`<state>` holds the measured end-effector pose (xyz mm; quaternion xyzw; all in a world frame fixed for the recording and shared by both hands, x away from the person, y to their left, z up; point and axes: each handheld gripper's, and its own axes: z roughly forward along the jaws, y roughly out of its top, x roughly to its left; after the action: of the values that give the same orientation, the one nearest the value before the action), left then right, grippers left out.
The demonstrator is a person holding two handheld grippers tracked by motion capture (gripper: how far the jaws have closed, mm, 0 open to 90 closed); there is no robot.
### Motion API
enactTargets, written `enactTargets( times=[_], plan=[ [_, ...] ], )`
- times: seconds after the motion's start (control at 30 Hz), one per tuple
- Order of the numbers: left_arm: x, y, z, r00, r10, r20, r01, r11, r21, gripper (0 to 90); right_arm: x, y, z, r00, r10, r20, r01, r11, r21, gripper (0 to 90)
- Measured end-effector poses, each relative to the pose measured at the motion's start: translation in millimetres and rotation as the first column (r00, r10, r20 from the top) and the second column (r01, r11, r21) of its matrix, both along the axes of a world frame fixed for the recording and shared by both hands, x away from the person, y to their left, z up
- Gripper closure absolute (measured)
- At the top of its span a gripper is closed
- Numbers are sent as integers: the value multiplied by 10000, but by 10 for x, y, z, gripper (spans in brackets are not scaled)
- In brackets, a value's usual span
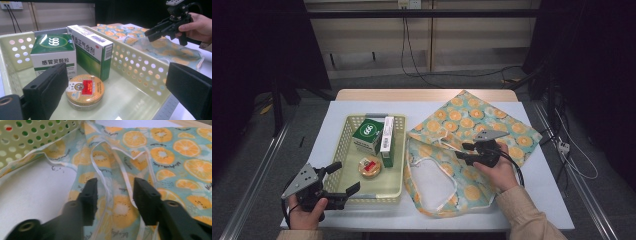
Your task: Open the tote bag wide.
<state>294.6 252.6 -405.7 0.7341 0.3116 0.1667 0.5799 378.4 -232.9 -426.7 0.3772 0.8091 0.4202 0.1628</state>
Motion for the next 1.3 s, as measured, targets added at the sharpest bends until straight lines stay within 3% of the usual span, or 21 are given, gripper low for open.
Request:
enactTargets(
  times=[0.03, 0.27, 0.4, 0.5, 0.6, 0.73, 0.8, 0.97, 1.1, 1.3],
  plan=[
    [-1, 4, 2, 10000, 9, 11, -9, 10000, -3, 42, -2, 24, 8, 9999, 135, -8, -135, 9998, -117, 677],
    [-2, 12, 2, 10000, 84, -21, -84, 10000, -23, 42, 72, 143, 3, 9976, 623, -311, -619, 9980, 130, 855],
    [0, 37, -3, 9999, 140, -33, -140, 9999, -10, 42, 149, 122, 19, 9944, 699, -796, -614, 9925, 1053, 900],
    [-2, 48, -5, 9998, 184, -35, -184, 9998, -61, 42, 199, 74, 37, 9939, 590, -929, -491, 9932, 1052, 900],
    [3, 61, -13, 9998, 199, -72, -199, 9998, -51, 42, 234, -7, 54, 9941, 476, -973, -319, 9871, 1567, 900],
    [0, 65, -6, 9996, 260, -69, -261, 9996, -116, 42, 302, -151, 24, 9926, 55, -1210, 172, 9824, 1860, 900],
    [-2, 62, -5, 9997, 247, -54, -248, 9996, -129, 42, 321, -214, -9, 9906, -166, -1355, 398, 9847, 1699, 900],
    [5, 68, -20, 9996, 251, -100, -251, 9997, -43, 42, 334, -346, -100, 9900, -680, -1236, 848, 9870, 1364, 900],
    [4, 74, -11, 9997, 253, -48, -253, 9997, -18, 42, 334, -399, -210, 9848, -1129, -1317, 1233, 9896, 735, 876],
    [6, 66, -18, 9997, 246, -96, -246, 9997, -49, 42, 291, -442, -292, 9833, -1283, -1289, 1314, 9912, 155, 837]
  ],
)
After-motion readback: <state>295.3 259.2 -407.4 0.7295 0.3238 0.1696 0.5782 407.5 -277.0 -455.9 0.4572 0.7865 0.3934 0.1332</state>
